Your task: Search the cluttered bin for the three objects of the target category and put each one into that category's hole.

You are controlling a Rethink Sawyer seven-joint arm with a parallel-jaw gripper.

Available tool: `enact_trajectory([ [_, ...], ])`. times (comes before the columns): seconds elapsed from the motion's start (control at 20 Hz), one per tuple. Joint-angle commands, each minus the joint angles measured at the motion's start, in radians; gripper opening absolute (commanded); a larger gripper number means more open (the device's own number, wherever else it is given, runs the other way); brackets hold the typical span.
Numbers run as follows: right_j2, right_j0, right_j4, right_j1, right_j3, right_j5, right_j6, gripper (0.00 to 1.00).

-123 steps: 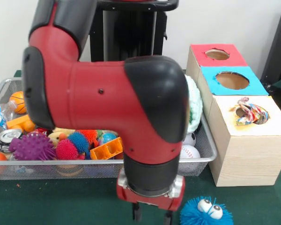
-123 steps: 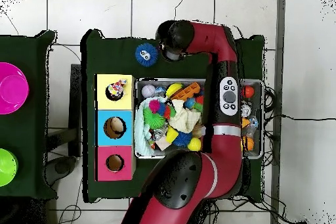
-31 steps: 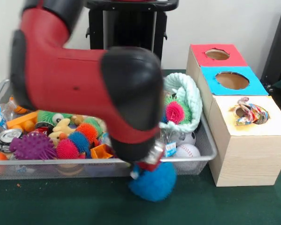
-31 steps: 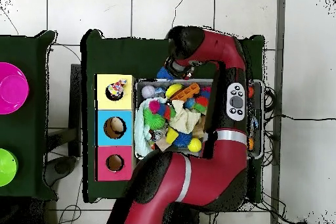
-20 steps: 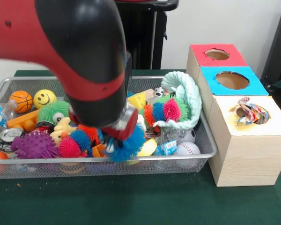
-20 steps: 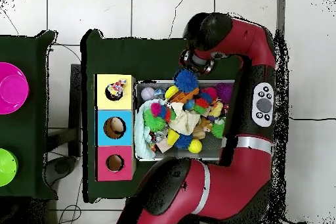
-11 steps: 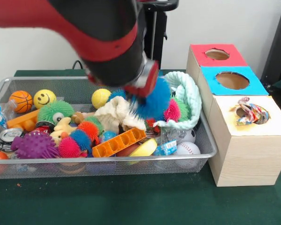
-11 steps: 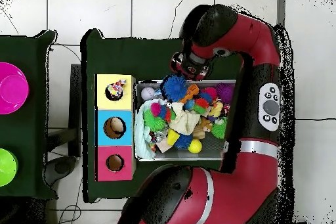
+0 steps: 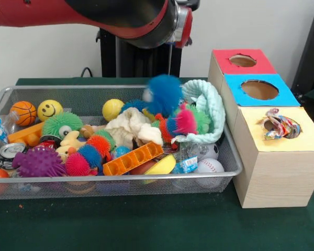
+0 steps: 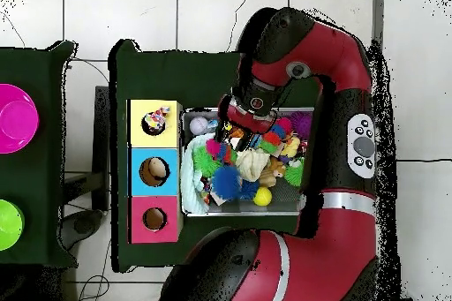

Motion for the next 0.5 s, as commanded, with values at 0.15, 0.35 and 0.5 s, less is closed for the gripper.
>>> enact_trajectory([
  [0.15,0.067,-0.020,-0.066,0.032,0.103,-0.138,-0.167,1.00],
  [0.35,0.065,-0.021,-0.087,0.043,0.103,-0.205,-0.197,1.00],
  [0.5,0.059,-0.021,-0.120,0.049,0.105,-0.417,-0.218,1.00],
])
